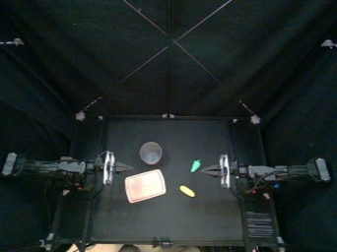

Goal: Pick the green grapes then place it on the pink plate
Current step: Pick the green grapes

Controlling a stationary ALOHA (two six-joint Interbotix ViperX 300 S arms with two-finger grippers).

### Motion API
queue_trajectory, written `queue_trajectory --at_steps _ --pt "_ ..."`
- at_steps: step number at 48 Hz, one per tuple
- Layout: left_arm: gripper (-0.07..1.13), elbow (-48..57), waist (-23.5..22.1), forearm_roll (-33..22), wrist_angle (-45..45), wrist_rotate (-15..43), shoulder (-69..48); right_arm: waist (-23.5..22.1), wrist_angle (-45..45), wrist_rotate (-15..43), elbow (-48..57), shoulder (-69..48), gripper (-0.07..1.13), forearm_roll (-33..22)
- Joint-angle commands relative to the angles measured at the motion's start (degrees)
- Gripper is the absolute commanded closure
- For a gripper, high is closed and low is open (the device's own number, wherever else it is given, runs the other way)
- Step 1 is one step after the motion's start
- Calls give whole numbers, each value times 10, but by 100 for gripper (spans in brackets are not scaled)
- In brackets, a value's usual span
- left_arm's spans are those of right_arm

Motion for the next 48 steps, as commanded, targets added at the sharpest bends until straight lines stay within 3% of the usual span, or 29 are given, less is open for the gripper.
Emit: queue_trajectory --at_steps 1,13,20,24,33,36,39,48 --pt "92 -15 2 -1 33 -1 7 1 4 5 1 18 91 10" --pt "92 -18 7 -13 91 0 7 -23 88 31 -6 76 90 77" --pt "92 -18 16 -13 96 0 7 -47 109 33 -22 105 85 149" --pt "92 -16 19 -13 96 0 7 -60 115 32 -29 120 73 217" --pt "92 -12 28 -12 98 1 7 -83 126 31 -33 148 24 326" --pt "92 -12 32 -13 98 1 7 -88 126 32 -31 156 13 352" --pt "92 -12 33 -13 97 2 7 -93 129 32 -30 166 8 380" --pt "92 -11 36 -13 98 1 7 -113 152 34 -25 200 9 453"
